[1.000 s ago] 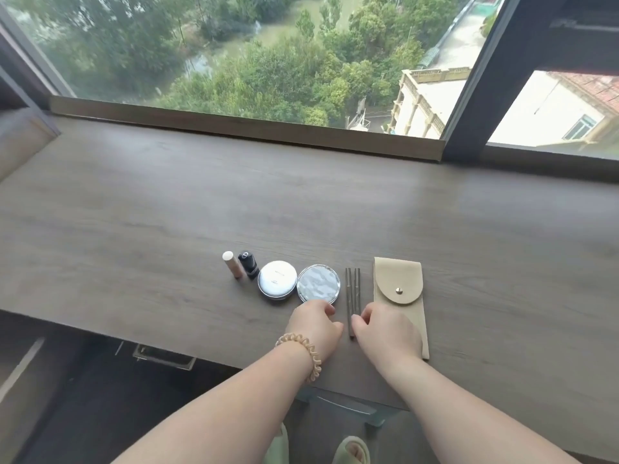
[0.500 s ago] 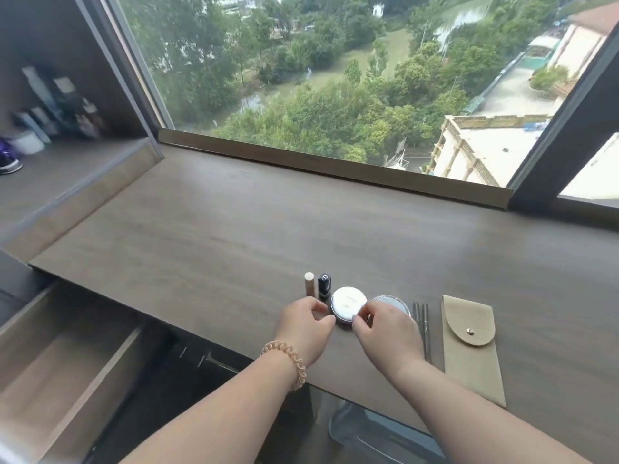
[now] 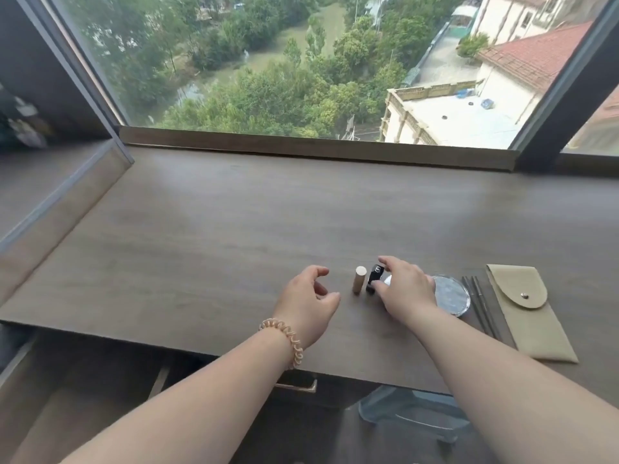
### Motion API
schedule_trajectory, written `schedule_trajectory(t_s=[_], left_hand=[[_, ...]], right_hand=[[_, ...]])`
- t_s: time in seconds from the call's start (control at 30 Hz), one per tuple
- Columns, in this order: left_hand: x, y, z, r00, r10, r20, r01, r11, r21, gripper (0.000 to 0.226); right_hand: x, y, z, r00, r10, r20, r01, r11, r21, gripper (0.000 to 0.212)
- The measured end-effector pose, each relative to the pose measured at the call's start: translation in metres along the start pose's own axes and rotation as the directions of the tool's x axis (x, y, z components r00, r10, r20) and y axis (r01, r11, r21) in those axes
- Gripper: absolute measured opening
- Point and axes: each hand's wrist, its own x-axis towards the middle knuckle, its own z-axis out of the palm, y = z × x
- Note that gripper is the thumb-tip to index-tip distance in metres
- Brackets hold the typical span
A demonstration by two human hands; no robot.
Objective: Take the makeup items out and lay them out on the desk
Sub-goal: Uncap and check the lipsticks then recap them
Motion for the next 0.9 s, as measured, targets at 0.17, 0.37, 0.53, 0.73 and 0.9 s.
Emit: schedule_trajectory(t_s=[0.17, 0.37, 0.53, 0.73, 0.9], left_hand=[[-0.001, -0.01, 0.003, 0.997, 0.007, 0.071, -0.001, 0.997, -0.079, 0.042], [0.0, 0.004, 0.002, 0.998, 0.02, 0.059, -0.01, 0.988, -0.156, 0.035], [-0.001, 0.057, -0.002, 0.989, 0.12, 0.081, -0.085, 0.933, -0.349, 0.029], [-0.012, 0.121, -0.007, 0.95, 0.199, 0.241, -0.019, 0.805, -0.592, 0.019], [-0.017, 0.144, -0.011, 0.965, 0.213, 0.152, -0.088, 0.811, -0.579, 0.02]], right_hand=[[0.007, -0.005, 0.007, 0.997, 0.082, -0.014, -0.08, 0.992, 0.094, 0.017], [-0.007, -0.006, -0.012, 0.988, 0.119, -0.1, -0.075, 0.929, 0.362, 0.008], [-0.044, -0.018, -0.066, 0.963, 0.057, -0.262, 0.113, 0.8, 0.589, 0.013], [-0.08, -0.033, -0.11, 0.877, -0.164, -0.452, 0.367, 0.835, 0.41, 0.023], [-0.088, -0.021, -0.122, 0.852, -0.128, -0.508, 0.363, 0.843, 0.396, 0.031]])
